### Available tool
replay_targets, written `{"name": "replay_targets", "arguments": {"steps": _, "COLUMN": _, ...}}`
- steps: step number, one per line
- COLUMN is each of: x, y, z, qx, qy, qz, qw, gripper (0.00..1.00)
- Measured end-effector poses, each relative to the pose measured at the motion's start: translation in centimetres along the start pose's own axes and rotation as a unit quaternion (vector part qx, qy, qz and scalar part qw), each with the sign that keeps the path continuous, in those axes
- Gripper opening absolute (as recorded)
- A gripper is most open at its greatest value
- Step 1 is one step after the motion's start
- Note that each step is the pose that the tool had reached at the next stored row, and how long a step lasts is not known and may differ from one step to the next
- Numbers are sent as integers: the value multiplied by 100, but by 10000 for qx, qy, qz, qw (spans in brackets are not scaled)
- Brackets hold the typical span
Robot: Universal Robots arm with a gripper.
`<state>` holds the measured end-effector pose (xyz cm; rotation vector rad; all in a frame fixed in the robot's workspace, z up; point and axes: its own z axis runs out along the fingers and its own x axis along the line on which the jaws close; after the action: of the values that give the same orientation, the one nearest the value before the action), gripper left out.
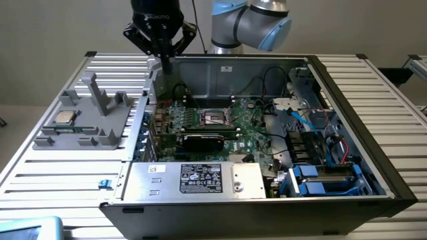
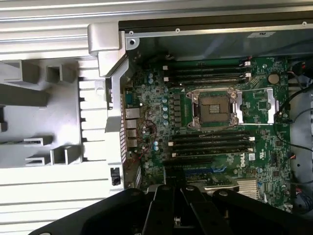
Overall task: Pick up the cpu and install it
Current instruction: 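Reach for the cpu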
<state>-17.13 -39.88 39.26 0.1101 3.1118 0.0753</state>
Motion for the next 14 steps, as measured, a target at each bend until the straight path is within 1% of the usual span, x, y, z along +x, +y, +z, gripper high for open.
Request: {"name": "replay_targets", "arguments": {"steps": 14, "x": 635, "y": -40, "z": 0, "qx": 0, "qy": -2, "qz": -1, "qw": 10000, "gripper": 11}}
